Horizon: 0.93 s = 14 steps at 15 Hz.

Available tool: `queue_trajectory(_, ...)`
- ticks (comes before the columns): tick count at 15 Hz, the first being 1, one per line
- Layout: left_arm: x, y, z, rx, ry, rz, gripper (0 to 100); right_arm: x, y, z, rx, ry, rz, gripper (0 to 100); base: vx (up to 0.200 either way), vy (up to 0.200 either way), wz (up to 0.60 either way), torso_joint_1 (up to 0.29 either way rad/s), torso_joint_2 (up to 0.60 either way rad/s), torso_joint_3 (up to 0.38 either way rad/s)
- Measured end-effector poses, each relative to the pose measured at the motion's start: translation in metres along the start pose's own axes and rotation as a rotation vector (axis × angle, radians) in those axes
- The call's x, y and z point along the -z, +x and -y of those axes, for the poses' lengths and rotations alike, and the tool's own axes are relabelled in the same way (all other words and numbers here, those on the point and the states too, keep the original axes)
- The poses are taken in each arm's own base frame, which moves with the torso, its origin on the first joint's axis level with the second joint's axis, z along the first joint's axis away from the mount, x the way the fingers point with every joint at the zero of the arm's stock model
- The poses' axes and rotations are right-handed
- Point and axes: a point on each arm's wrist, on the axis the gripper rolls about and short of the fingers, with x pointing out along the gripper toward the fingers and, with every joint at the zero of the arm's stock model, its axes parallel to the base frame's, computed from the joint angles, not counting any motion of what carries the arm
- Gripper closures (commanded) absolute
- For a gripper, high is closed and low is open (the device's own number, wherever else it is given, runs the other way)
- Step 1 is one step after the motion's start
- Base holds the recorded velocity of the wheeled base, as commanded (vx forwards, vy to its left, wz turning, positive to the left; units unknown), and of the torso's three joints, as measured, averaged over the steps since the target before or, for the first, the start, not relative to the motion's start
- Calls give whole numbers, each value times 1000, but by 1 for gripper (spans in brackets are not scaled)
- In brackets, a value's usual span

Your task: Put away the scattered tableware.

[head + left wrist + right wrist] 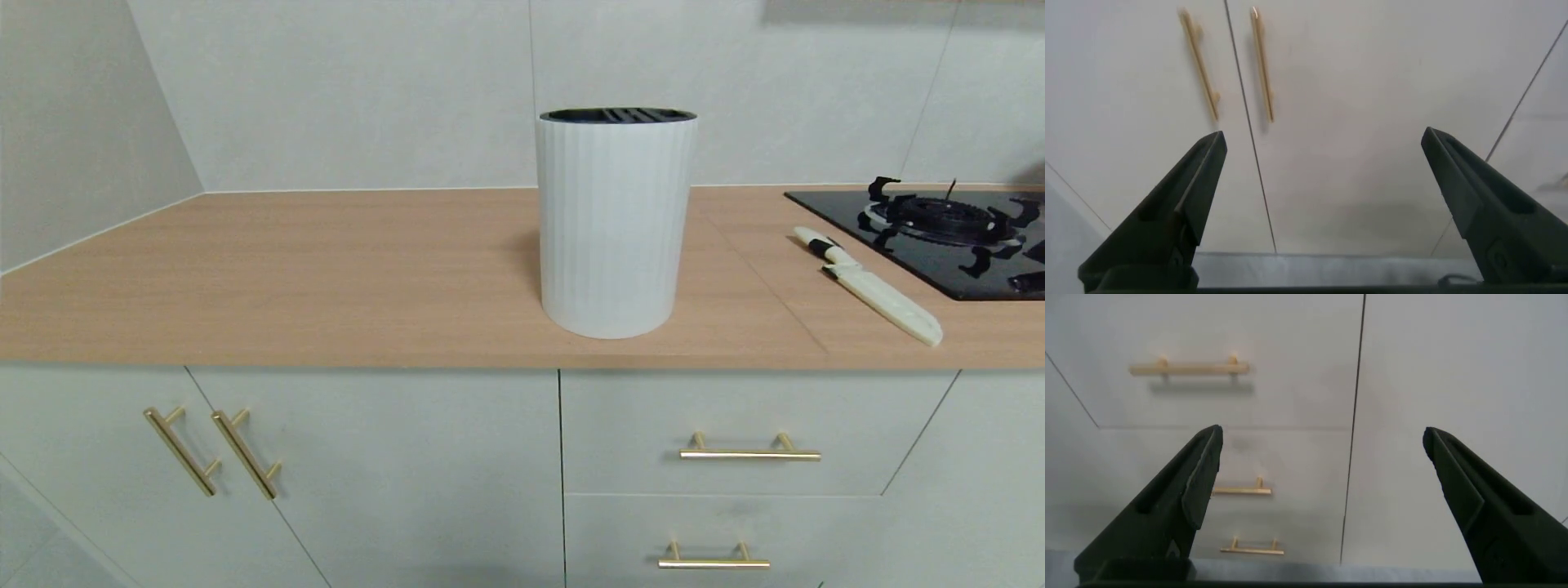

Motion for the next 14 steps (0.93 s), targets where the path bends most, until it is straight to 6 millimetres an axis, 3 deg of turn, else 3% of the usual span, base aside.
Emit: queue_trajectory(14, 0, 0, 0, 0, 0, 0, 0, 0, 0, 0, 1, 1, 0, 0, 0, 0, 0, 198, -490, -292)
